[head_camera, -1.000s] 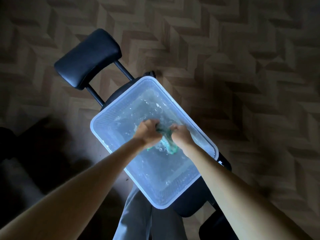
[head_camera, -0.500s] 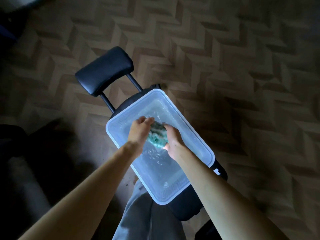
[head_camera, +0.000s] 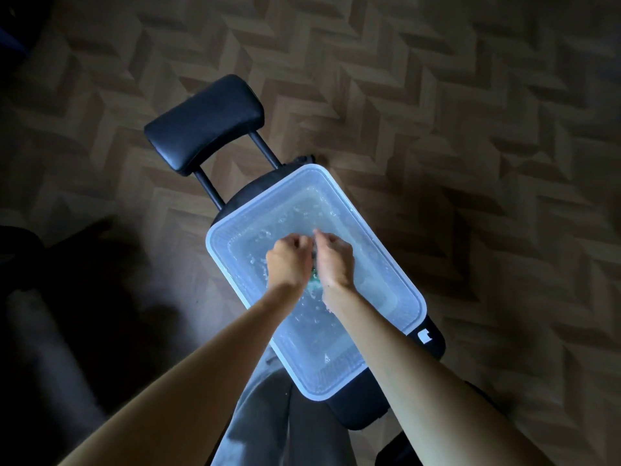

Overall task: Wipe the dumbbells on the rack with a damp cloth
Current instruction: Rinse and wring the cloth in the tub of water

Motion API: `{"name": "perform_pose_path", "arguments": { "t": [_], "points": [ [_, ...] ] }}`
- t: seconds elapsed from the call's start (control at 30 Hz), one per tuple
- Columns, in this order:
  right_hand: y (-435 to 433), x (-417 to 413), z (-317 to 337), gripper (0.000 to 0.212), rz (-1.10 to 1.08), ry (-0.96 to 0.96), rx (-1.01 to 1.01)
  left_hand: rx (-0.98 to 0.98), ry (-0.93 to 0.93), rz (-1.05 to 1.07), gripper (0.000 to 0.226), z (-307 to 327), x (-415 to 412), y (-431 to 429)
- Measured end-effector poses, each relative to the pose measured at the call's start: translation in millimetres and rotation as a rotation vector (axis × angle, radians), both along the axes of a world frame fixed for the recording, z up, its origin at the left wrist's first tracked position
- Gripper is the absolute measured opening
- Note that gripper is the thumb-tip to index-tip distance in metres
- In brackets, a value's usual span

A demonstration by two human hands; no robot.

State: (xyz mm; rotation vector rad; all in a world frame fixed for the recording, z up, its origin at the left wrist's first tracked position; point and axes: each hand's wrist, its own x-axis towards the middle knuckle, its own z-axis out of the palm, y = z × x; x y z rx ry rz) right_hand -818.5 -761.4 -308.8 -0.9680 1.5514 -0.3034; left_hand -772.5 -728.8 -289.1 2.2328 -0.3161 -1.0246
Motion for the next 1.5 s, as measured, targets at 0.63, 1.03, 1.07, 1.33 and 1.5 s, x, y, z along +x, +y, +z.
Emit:
{"name": "perform_pose_path", "arguments": {
  "t": [0.63,1.03,1.07,1.33,1.5],
  "points": [
    [-38.0,-25.8,20.0,0.023,0.648,-0.108,0.272,0.174,0.21,-0.175,0.011,-12.8,39.9,-14.0],
    [-30.7,-27.0,19.4,0.011,0.171,-0.441,0.554,-0.154,0.684,0.176,0.027,4.9,38.0,-7.3],
    [-30.8,-26.3,19.8,0.012,0.135,-0.459,0.576,-0.123,0.594,0.108,0.028,1.8,36.1,-3.2],
    [-31.3,-22.4,23.0,0.015,0.384,-0.61,0.642,-0.12,0.197,-0.089,0.028,-10.3,22.8,6.2],
    [-36.0,-34.3,20.9,0.012,0.428,-0.5,0.671,-0.127,0.099,-0.488,0.031,-2.7,50.2,8.7]
  ]
}}
